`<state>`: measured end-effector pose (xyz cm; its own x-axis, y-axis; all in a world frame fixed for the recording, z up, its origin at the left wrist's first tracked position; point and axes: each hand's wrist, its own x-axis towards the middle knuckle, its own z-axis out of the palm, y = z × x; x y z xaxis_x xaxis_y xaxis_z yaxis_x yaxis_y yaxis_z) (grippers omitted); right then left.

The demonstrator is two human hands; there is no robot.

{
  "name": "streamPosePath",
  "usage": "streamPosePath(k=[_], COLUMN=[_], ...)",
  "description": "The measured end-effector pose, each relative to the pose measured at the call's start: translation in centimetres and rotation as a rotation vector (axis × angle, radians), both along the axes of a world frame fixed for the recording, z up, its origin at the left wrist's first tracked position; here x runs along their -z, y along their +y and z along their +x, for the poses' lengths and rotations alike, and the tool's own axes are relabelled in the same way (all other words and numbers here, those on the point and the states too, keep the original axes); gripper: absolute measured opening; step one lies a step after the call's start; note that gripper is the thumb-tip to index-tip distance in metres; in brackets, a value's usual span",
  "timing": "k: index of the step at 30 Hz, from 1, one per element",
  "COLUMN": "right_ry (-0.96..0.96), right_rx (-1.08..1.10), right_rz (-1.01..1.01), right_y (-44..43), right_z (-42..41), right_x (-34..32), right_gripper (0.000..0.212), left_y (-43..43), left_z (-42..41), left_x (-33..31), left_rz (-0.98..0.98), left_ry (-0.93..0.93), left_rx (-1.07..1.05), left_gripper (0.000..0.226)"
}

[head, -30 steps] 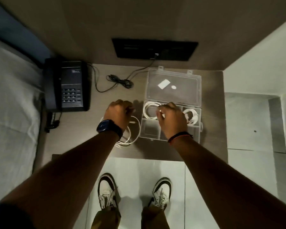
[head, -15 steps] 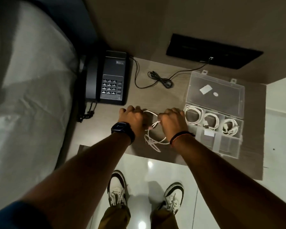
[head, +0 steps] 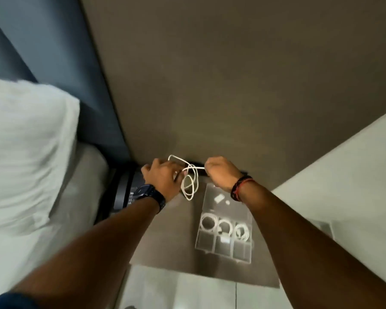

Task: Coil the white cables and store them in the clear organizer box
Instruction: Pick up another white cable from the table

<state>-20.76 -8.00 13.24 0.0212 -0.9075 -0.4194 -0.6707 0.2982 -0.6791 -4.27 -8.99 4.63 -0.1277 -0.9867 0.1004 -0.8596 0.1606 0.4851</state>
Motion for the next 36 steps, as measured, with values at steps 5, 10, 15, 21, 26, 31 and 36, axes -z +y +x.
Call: streamPosePath(k=[5,10,15,21,26,31,36], right_ry=[-0.784,-1.276,-1.503,-1.472,-1.784,-0.892,0.457], right_rx=[-0.017,0.001,0.088,-0.028,-0.071,0.389,0.329], right_rz=[0.333,-0.035,-0.378,-0.471,-0.612,-1.178,-1.267], right_y=[2.3,5.3,7.2,9.9,11.3,9.7,8.0], right_z=[-1.4,0.1,0.0,1.5,2.2,-0.1,-2.5], right_x=[-17.5,-32.2,-42.1,-46.8,-51.3,-50.8,-42.9], right_gripper=[0.049,0.041,0.033,0.040,0.028,0.065,0.100], left_y=[0.1,2.8,5.4,7.8,9.4,9.4,8.6], left_z=[-2.0,-5.8,-6.7,-6.8,-6.5,-4.5,-1.1], left_x=[-15.0,-27.1,-35.0,-44.3,-43.8,-42.2,-43.7], left_rz=[0.026,0.106,-0.034,0.010,0.192,0.136,0.047], left_ry=[-0.128,0.042,-0.173,0.807,0.451,0.527,0.766], left_rx=[-0.016,0.093,0.241,0.239,0.372,0.340,0.327], left_gripper=[0.026,0.028,0.056,0.020,0.024,0.022,0.031])
